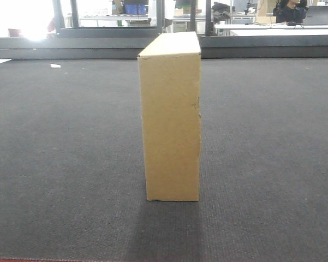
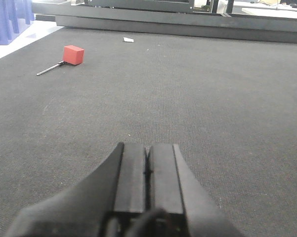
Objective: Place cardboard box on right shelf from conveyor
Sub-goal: 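Move the right gripper down over the upright tan cardboard box, then close the right gripper on the top edge of the box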
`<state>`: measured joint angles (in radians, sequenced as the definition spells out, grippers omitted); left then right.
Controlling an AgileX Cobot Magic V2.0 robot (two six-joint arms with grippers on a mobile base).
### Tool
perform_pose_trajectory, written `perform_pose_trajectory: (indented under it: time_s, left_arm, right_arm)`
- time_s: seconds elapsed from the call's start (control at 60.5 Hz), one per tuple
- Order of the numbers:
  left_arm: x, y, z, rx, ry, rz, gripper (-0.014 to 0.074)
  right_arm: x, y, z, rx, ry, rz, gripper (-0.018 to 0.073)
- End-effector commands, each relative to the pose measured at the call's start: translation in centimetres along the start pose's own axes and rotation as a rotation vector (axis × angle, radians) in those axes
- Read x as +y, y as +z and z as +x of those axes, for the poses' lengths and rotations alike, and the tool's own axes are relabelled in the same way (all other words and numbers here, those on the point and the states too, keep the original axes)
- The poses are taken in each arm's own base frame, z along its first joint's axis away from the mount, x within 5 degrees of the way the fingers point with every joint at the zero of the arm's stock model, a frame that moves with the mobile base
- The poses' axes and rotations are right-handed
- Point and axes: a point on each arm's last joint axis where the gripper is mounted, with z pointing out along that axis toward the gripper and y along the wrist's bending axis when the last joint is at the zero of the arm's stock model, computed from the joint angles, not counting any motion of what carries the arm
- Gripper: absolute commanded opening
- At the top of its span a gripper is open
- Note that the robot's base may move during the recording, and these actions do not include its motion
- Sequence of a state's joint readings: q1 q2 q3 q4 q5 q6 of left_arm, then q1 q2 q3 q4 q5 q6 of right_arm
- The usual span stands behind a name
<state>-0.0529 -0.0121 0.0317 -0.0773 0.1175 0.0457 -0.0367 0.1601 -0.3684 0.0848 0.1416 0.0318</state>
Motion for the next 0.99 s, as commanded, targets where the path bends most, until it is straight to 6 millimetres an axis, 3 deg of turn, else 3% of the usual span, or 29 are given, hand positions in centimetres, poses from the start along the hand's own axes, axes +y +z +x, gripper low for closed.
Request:
perform_pose_trajectory:
  time_s: [0.0, 0.165, 0.331, 0.661, 0.826, 0.975]
  left_arm:
    - [0.1, -0.1, -0.6, -0.091, -0.006, -0.005, -0.0116]
    - [0.1, -0.1, -0.6, -0.091, -0.006, -0.005, -0.0116]
    - [0.1, -0.1, -0.6, -0.091, -0.006, -0.005, -0.0116]
    - [0.1, -0.1, -0.6, -0.091, -0.006, -0.005, -0.0116]
    - [0.1, -0.1, -0.6, -0.091, -0.006, -0.005, -0.0116]
    - [0.1, -0.1, -0.6, -0.091, -0.006, -0.005, -0.0116]
  right_arm:
    - [0.4, 1.9, -3.4, -0.046, -0.003, -0.008, 0.0316]
    - [1.5, 6.7, -5.2, 0.062, 0.012, -0.079, 0.0639]
    - [4.2, 11.0, -6.7, 0.165, -0.004, -0.217, 0.0620]
    - [14.0, 17.9, -7.3, 0.548, 0.029, -0.481, 0.0620]
    - [18.4, 20.1, -6.8, 0.735, 0.065, -0.466, 0.0620]
    - [21.5, 21.4, -5.9, 0.887, 0.072, -0.345, 0.0620]
